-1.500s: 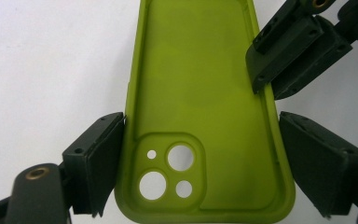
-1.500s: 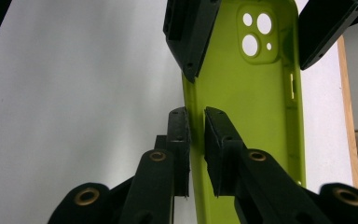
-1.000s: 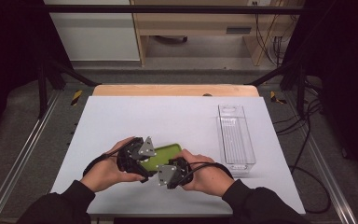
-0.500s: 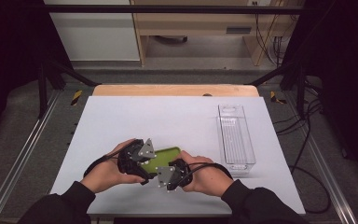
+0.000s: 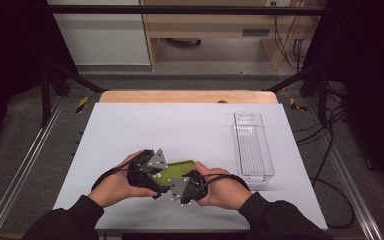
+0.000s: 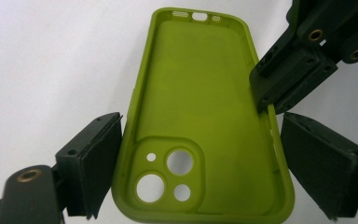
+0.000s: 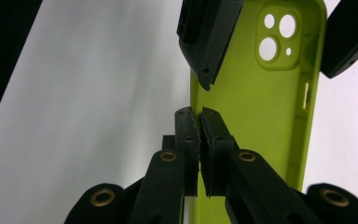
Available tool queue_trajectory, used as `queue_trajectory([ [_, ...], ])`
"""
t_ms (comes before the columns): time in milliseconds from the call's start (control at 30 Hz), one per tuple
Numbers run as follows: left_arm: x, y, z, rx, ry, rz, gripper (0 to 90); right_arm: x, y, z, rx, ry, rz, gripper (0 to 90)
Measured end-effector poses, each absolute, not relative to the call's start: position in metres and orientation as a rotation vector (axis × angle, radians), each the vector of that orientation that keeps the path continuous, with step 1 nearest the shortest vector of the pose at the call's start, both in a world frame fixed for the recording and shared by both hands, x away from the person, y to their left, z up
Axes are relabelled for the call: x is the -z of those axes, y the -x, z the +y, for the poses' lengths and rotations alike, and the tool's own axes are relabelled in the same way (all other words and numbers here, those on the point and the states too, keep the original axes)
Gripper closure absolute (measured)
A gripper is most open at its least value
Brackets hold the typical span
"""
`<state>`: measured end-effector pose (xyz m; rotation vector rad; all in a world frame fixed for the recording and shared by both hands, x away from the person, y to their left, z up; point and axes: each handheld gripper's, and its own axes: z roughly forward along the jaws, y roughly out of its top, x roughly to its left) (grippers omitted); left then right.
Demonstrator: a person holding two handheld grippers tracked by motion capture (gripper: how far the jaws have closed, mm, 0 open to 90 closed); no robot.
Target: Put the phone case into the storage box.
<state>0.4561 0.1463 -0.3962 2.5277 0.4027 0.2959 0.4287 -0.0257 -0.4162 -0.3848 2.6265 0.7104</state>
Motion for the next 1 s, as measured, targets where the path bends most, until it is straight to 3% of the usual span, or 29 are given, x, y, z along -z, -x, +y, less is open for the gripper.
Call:
queue_trajectory([
  [533,0.391,-0.457,0.177,-0.314,-2.333,0.519,8.3,0.420,-0.440,-0.040,-0.694,0.305,2.648,87.3],
  [1000,0.393,-0.452,0.216,-0.491,-2.089,0.698,4.8,0.423,-0.458,-0.051,-0.703,0.174,2.623,87.2],
])
